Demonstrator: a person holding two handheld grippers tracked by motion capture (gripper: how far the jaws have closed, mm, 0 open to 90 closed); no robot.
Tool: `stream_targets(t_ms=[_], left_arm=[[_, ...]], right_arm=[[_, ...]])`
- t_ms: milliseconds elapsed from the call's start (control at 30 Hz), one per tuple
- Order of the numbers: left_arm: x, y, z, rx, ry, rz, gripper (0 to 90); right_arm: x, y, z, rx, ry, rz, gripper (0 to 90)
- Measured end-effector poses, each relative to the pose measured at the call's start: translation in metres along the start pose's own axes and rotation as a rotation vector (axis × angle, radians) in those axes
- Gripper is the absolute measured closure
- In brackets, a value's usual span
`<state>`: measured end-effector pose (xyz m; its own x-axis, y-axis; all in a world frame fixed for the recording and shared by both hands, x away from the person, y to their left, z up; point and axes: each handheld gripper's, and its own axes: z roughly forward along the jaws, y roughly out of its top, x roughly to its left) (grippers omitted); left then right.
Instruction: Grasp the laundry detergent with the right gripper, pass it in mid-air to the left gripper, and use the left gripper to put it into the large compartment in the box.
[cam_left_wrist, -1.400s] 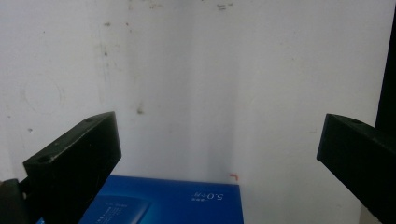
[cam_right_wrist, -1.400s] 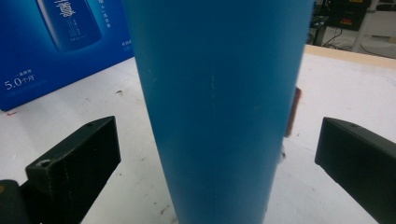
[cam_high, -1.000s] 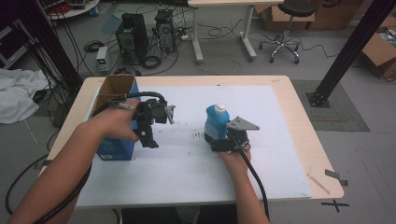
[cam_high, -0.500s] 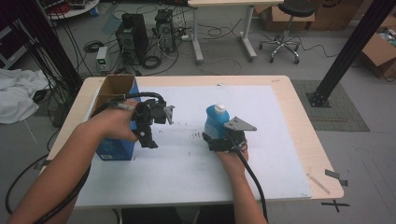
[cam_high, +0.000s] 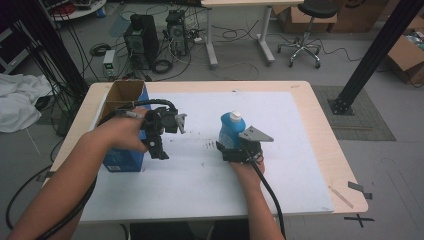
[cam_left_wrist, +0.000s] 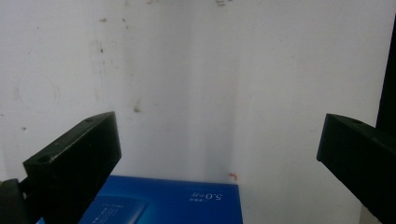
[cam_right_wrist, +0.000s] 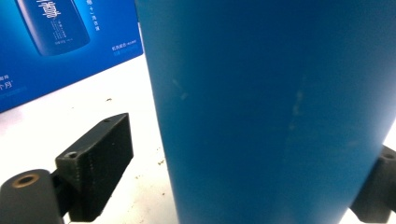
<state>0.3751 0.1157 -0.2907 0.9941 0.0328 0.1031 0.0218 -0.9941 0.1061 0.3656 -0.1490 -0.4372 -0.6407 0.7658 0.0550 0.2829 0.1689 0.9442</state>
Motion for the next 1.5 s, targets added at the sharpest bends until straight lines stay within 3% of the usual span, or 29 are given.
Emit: stream_targets(t_ms=[1067, 1233, 1500], left_arm=[[0.0001, 0.0017, 0.0066, 0.007, -0.011, 0.000, 0.1], [0.0003, 0.0022, 0.0056, 0.006, -0.009, 0.005, 0.1], [0.0001, 0.0005, 0.0065, 0.009, -0.013, -0.003, 0.1]], right_arm=[[-0.0001, -0.0022, -0.0036, -0.030, -0.018, 0.003, 26.9], [0.0004, -0.0028, -0.0037, -0.025, -0.032, 0.004, 33.1], [0.0009, -0.0032, -0.0031, -0.030, -0.037, 0.002, 33.2]])
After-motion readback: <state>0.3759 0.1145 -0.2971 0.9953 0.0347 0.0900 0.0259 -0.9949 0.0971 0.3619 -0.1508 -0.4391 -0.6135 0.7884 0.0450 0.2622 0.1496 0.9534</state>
